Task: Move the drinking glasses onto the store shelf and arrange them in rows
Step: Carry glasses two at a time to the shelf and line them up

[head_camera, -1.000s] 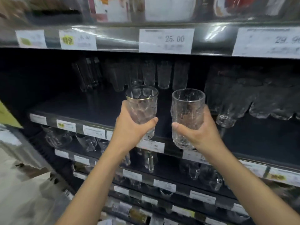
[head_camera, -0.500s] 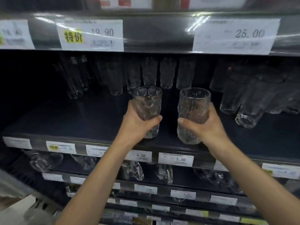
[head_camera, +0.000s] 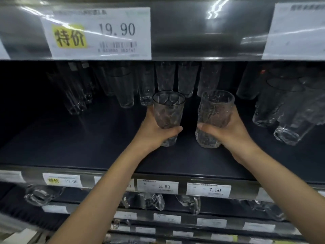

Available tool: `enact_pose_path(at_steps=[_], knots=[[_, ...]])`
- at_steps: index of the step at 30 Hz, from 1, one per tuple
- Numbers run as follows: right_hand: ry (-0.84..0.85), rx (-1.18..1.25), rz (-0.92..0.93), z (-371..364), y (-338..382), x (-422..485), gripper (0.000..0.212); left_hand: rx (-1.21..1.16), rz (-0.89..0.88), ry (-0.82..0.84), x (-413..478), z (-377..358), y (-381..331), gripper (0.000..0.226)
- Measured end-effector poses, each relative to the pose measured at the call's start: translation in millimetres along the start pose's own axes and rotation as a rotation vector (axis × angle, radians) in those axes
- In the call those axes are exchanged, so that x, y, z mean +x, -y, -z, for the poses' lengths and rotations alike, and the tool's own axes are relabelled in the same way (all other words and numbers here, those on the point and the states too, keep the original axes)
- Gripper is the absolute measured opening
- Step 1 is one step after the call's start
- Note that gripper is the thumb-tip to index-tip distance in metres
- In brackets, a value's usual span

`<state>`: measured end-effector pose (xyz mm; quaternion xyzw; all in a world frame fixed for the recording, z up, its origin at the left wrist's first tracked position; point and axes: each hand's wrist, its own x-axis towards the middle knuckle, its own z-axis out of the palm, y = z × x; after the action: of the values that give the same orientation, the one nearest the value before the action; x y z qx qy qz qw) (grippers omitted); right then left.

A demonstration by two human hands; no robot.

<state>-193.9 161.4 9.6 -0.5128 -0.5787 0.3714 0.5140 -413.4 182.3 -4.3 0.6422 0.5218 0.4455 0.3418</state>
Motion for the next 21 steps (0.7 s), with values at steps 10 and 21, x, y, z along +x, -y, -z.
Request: enact_pose_path(at_steps=[10, 21], knots=[[-0.099, -0.157, -0.076, 0.4, -5.5, 30.7, 0.083, -0.052, -0.103, 0.157, 45.2, -7.6, 13.1, 0.094], [-0.131, -0.280, -0.071, 11.8, -34.3, 79.4, 0.086, -0.019, -0.138, 0.091, 87.0, -45.1, 21.1, 0.074]])
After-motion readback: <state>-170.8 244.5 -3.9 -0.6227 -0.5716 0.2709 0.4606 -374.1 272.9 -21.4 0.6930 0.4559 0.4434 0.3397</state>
